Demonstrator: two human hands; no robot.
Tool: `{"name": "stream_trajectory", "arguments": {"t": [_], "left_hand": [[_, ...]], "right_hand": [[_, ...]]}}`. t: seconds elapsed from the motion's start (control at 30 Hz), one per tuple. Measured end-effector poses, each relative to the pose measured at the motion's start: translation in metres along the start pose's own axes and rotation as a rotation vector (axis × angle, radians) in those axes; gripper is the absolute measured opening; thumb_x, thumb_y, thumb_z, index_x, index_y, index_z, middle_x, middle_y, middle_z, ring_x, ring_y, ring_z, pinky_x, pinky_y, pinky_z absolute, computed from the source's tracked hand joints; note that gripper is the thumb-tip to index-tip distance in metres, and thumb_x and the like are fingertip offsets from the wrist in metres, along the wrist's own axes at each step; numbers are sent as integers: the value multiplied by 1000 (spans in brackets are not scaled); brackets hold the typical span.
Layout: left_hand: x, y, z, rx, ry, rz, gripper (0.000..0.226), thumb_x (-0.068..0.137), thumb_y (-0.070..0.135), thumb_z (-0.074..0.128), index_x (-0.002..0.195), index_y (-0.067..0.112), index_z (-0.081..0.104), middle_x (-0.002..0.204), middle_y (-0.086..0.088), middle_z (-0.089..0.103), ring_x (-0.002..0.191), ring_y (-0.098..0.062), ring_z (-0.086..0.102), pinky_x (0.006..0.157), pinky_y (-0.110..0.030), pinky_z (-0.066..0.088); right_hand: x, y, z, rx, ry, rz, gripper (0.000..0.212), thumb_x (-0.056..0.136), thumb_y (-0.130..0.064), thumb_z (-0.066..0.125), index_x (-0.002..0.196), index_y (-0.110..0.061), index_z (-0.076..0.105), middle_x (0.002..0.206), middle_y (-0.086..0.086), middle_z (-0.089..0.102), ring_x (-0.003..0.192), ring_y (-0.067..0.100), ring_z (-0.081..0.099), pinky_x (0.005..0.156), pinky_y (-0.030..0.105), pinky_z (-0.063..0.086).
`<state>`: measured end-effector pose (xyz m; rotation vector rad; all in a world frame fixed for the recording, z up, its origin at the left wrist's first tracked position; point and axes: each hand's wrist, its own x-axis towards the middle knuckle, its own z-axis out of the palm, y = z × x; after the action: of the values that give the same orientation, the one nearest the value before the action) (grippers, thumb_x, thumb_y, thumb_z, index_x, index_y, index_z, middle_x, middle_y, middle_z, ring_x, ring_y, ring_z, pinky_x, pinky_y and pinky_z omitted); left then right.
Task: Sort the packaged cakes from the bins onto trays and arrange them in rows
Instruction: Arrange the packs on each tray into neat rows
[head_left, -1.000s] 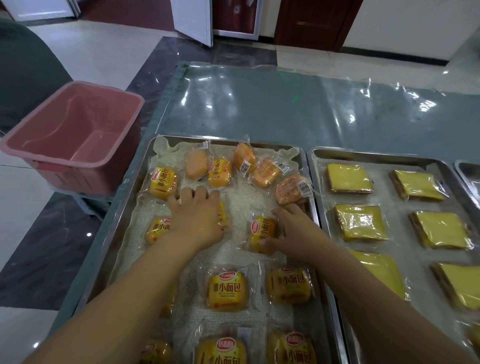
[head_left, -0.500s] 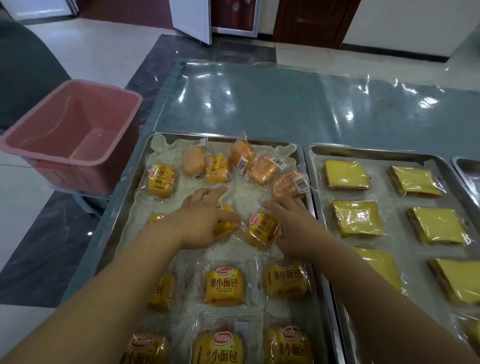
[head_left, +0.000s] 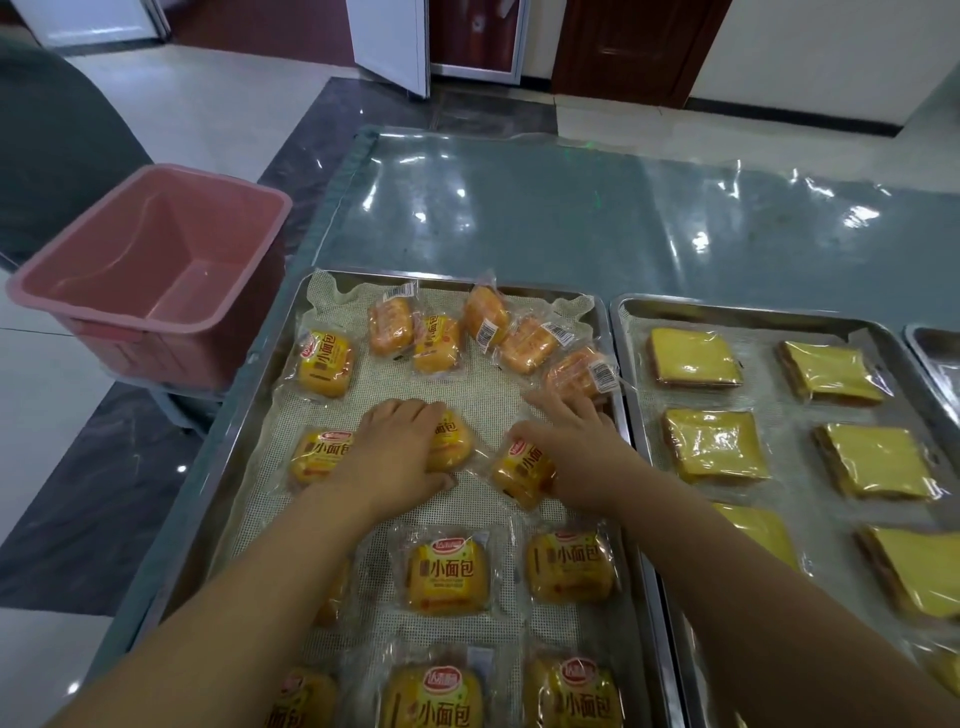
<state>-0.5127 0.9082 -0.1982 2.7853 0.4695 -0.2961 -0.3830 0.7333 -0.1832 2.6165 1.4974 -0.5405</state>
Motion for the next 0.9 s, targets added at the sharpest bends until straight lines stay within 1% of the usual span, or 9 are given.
{"name": "stream_trajectory", "arguments": {"t": [0.1, 0.27, 0.33, 0.43, 0.53, 0.67, 0.77, 0.83, 0.9], "left_hand": [[-2, 0, 0, -23, -14, 6, 89, 79, 60, 60, 148, 21, 20, 148, 0, 31, 135, -23, 27, 116, -39, 18], [-4, 4, -2, -78, 87, 57, 74, 83, 44, 64, 145, 21, 30, 143, 2, 38, 131, -19, 33, 112, -33, 21], [-5, 8, -4, -91, 118, 87, 72, 81, 42, 67, 142, 22, 34, 140, 3, 41, 129, -17, 35, 111, -31, 22], [-7, 14, -3, -96, 92, 129, 72, 79, 41, 70, 141, 23, 37, 140, 6, 42, 129, -16, 35, 109, -30, 23], [-9, 18, 0, -71, 51, 185, 73, 78, 42, 71, 141, 26, 37, 141, 8, 41, 129, -14, 33, 108, -28, 22], [-11, 19, 6, -58, 1, 201, 73, 81, 41, 68, 143, 26, 32, 143, 8, 37, 130, -12, 32, 106, -24, 24], [-10, 15, 5, -125, -3, 201, 71, 81, 47, 67, 141, 27, 34, 141, 10, 38, 128, -10, 33, 104, -23, 27], [-8, 11, -1, -193, 9, 185, 67, 82, 50, 63, 140, 27, 37, 140, 11, 38, 129, -9, 33, 105, -25, 28], [-1, 6, -8, -233, 79, 155, 59, 86, 48, 60, 137, 27, 43, 140, 9, 41, 129, -10, 36, 105, -27, 30]], "right_hand": [[-3, 3, -5, -19, 0, -14, 64, 78, -30, 72, 133, -33, 40, 157, -9, 13, 143, 23, 10, 110, 52, 24], [-17, 12, -11, -74, 53, 59, 70, 77, -36, 69, 138, -24, 36, 155, -7, 14, 140, 24, 16, 108, 48, 30], [-22, 13, -13, -62, 58, 97, 74, 76, -43, 68, 139, -22, 35, 150, -5, 24, 136, 24, 22, 105, 47, 33], [-24, 12, -13, -74, 41, 146, 78, 75, -53, 67, 139, -23, 35, 145, -4, 35, 133, 23, 27, 105, 48, 30], [-24, 10, -8, -83, -5, 182, 82, 75, -62, 63, 141, -24, 32, 144, -4, 38, 134, 24, 28, 108, 50, 24], [-22, 9, -2, -78, -48, 181, 77, 73, -62, 64, 136, -27, 36, 143, -4, 39, 135, 25, 25, 108, 54, 19], [-22, 12, -8, -39, -80, 165, 76, 72, -63, 65, 134, -29, 39, 142, -4, 38, 133, 25, 26, 108, 52, 20], [-21, 14, -16, 53, -21, 161, 73, 72, -64, 65, 132, -29, 43, 138, -5, 41, 130, 23, 31, 105, 47, 28], [-20, 18, -25, 190, 202, 163, 58, 76, -58, 66, 123, -27, 52, 126, -5, 50, 118, 17, 43, 92, 34, 40]]}}
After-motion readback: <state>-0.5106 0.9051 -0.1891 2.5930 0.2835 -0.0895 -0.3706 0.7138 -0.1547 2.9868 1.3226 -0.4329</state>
